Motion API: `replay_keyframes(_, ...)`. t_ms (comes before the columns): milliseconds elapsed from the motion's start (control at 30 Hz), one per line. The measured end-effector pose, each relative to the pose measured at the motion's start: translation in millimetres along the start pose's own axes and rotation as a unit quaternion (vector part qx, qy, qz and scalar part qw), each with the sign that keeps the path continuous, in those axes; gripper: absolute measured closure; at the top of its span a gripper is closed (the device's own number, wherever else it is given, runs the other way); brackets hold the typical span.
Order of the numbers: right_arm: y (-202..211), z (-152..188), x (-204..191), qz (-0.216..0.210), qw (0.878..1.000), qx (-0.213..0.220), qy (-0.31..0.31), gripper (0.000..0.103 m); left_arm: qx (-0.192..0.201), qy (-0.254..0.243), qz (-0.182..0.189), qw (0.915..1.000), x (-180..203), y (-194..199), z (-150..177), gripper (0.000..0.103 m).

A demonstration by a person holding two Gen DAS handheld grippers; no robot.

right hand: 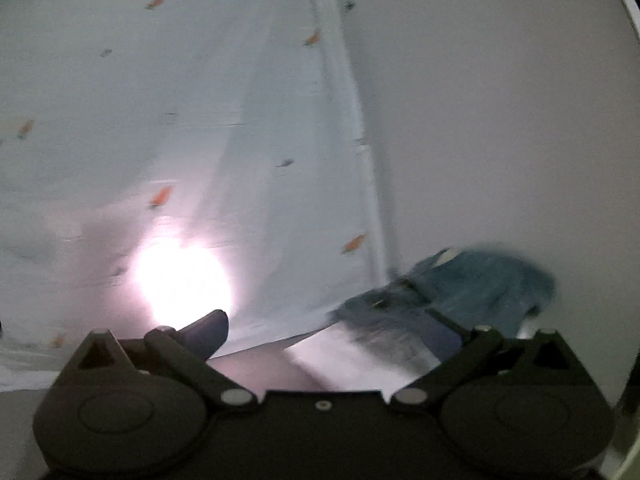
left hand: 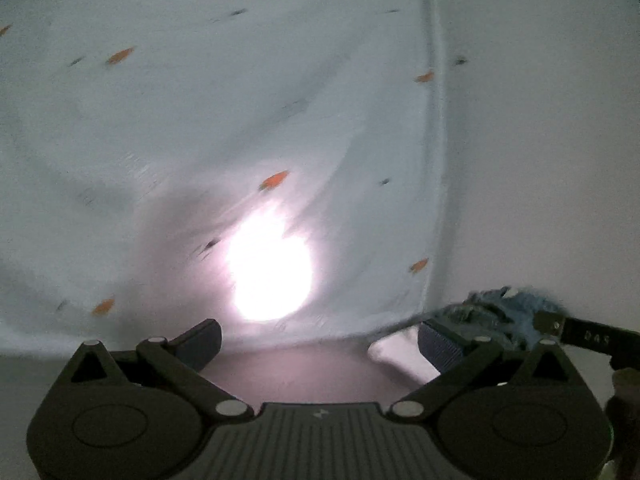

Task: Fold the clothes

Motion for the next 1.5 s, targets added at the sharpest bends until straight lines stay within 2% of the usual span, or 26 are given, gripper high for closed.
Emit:
replay_keyframes(100, 30, 13, -40, -0.057, 0.998, -0.032, -0.005, 0.000, -0.018, 0.015, -0.057, 0.9981, -31, 50, 12, 0.000)
replay_keyframes(233, 72, 34, -94, -0.111, 0.991, -0.064, 0.030, 0.000, -0.054, 0.043, -0.124, 0.9899, -69, 104, 30, 0.000)
replay_keyframes(333, 100, 50, -123, -0.134, 0.986, -0.092, 0.040, 0.000, -0.080, 0.064, -0.150, 0.9833, -88, 132, 42, 0.000)
replay_keyframes(533, 163, 88, -164, -0.161, 0.975, -0.126, 0.091, 0.000, -0.108, 0.058, -0.187, 0.9747, -105, 189, 69, 0.000)
replay_keyframes(800, 220, 130, -185, -0.174, 0.959, -0.172, 0.144, 0.000, -0.139, 0.063, -0.204, 0.9671, -108, 241, 103, 0.000)
replay_keyframes(933, 236, 142, -184, -0.172, 0.955, -0.191, 0.147, 0.000, -0.149, 0.067, -0.205, 0.9649, -106, 260, 114, 0.000)
replay_keyframes(1200, 264, 154, -182, -0.166, 0.954, -0.199, 0.150, 0.000, -0.156, 0.064, -0.209, 0.9632, -106, 287, 125, 0.000)
replay_keyframes(1500, 282, 155, -183, -0.160, 0.956, -0.194, 0.151, 0.000, -0.154, 0.059, -0.204, 0.9649, -102, 297, 130, 0.000)
Point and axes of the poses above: each gripper's, at about its wrist camera, not at the fingertips, and y roughly against the way its jaws point, x to its right, z to its underside, the point moved 9 cm from there along -y, roughly the way its jaws point, and after that the axes turned 1 degree about y, right-handed, at the moved point
